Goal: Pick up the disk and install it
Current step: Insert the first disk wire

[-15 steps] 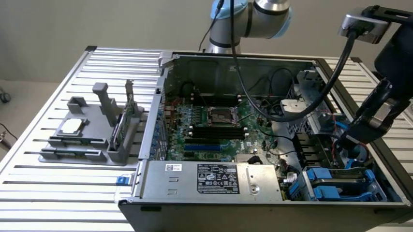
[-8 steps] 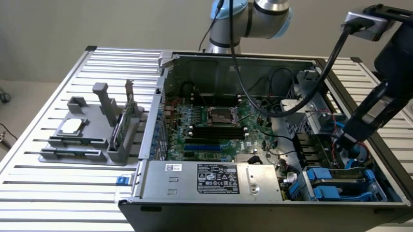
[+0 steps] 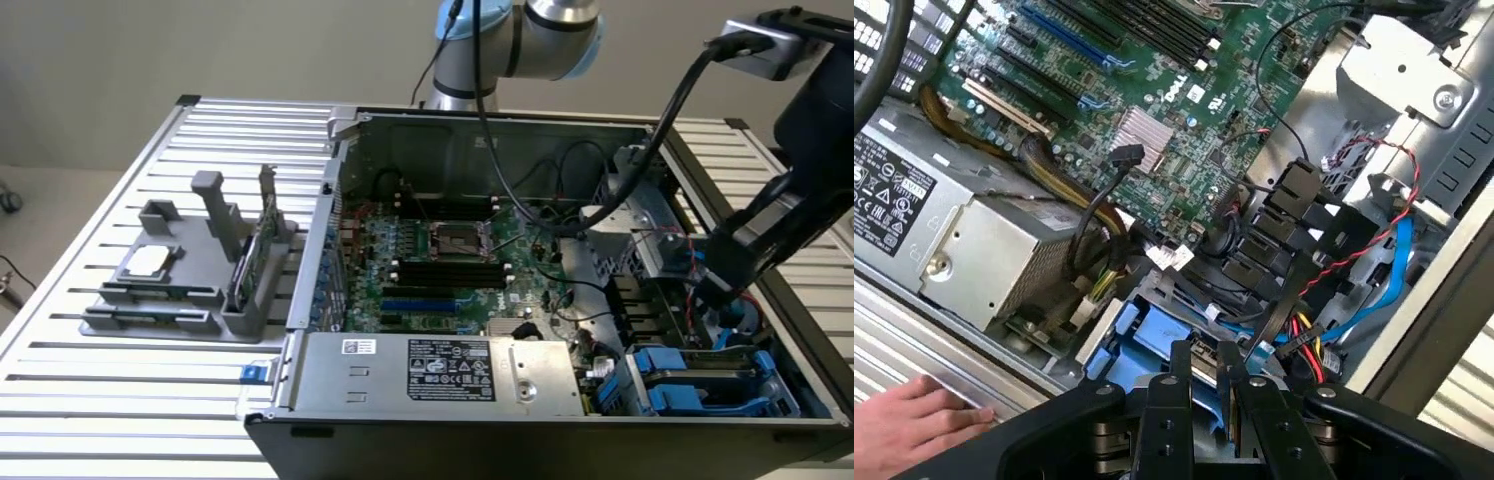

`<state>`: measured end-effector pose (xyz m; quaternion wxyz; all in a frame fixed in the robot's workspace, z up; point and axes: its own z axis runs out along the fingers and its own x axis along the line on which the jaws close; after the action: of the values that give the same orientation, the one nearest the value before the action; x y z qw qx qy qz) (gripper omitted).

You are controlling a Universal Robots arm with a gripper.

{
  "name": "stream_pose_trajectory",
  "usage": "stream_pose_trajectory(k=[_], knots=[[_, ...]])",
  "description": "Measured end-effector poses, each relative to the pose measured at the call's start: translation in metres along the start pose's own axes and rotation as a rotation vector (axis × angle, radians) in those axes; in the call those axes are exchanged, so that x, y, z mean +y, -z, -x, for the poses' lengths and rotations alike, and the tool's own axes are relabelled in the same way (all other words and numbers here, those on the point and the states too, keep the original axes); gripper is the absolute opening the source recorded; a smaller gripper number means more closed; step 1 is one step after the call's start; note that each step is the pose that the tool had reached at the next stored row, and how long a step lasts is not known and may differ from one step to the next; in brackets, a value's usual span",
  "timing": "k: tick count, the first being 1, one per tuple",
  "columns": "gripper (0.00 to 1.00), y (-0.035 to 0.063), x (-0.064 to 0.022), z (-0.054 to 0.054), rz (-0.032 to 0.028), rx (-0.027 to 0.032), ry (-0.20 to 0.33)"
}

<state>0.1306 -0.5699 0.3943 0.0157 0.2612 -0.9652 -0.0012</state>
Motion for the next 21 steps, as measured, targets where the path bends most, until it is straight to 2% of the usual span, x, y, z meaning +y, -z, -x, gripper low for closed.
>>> stream_pose_trajectory(k=[21], knots=[[0.25, 0.0002, 0.0, 0.0, 0.0101, -0.0035, -0.348]])
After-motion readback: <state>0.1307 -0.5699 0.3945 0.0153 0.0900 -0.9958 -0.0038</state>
